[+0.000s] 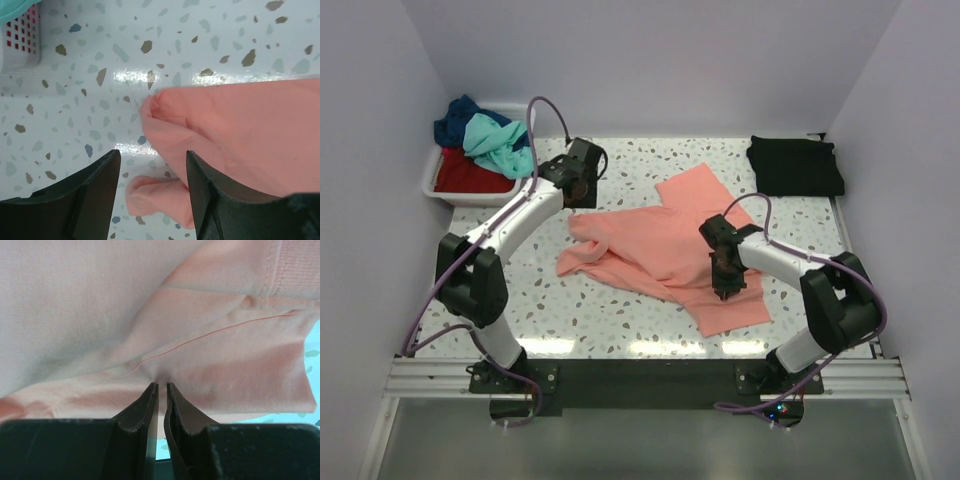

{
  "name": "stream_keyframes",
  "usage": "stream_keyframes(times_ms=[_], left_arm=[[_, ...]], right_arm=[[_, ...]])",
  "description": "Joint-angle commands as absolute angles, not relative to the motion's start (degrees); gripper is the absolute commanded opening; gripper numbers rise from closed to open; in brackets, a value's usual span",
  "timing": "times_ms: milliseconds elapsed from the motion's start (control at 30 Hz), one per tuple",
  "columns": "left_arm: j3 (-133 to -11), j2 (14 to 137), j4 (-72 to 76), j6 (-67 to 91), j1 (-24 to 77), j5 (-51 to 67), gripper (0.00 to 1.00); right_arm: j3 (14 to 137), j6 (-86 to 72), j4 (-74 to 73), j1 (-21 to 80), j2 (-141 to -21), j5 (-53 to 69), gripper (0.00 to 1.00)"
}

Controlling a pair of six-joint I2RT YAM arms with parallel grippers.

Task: Fold and stack the t-shirts
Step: Flatten the tshirt out

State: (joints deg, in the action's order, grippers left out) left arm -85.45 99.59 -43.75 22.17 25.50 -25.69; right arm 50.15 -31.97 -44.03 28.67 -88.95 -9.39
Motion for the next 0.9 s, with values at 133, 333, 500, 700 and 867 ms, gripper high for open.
stream_keyframes(times_ms=[133, 333, 500, 700, 867], left_arm=[[-84.38, 100.98, -32.52, 26.89, 25.4, -9.5, 0.58], [-80.96, 100.46, -33.92, 26.98, 26.54, -5.28, 0.61], [-76.21, 99.67, -34.63, 25.49, 28.21, -2.2, 0.59], [-73.39, 100.28, -34.8, 25.13, 30.06, -4.13, 0.55], [-70.58, 100.81, -35.5, 27.68, 30.15, -10.54, 0.54]], right_arm=[[56.68, -30.85, -43.68, 29.0, -84.64, -12.3, 0.25], [62.66, -29.97, -41.75, 29.09, -88.67, -12.66, 0.34], [67.67, -29.88, -39.56, 29.09, -95.35, -11.25, 0.34], [69.87, -28.83, -35.08, 28.92, -101.15, -7.66, 0.34], [69.61, -28.21, -31.47, 28.92, -105.29, -5.01, 0.34]])
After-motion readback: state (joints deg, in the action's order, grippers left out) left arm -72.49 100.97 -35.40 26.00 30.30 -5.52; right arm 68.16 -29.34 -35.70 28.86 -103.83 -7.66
